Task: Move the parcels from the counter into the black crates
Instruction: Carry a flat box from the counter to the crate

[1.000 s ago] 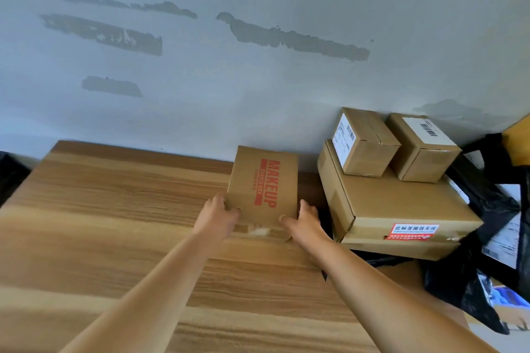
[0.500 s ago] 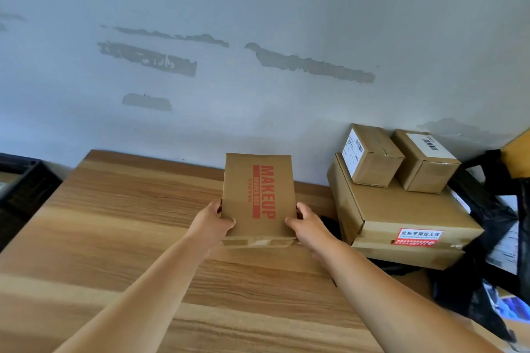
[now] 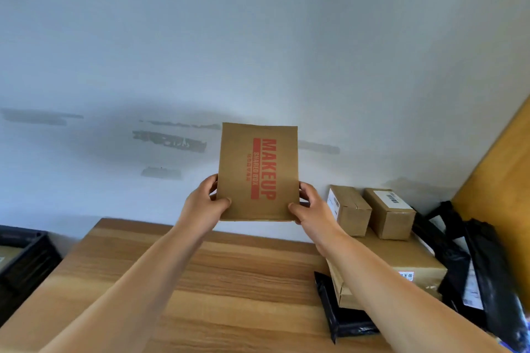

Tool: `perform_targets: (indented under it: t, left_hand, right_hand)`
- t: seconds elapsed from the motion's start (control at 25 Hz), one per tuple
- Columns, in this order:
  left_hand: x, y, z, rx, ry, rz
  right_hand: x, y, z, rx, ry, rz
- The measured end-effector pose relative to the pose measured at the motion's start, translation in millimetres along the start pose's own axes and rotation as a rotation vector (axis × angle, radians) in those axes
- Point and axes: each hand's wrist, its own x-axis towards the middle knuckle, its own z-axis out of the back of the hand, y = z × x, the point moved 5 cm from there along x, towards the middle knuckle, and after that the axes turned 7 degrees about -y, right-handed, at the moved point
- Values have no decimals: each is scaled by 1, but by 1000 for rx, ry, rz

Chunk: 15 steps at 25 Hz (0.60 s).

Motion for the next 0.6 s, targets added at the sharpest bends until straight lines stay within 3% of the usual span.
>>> perform_targets:
  t: [0.32, 0.6]
  left_hand:
    - [-3, -93, 20, -236, -18, -188]
    - [8, -123, 20, -285, -2, -279]
  right_hand:
    - [-1, 84, 43, 186, -64, 196]
    - [-1, 113, 60, 220, -51, 264]
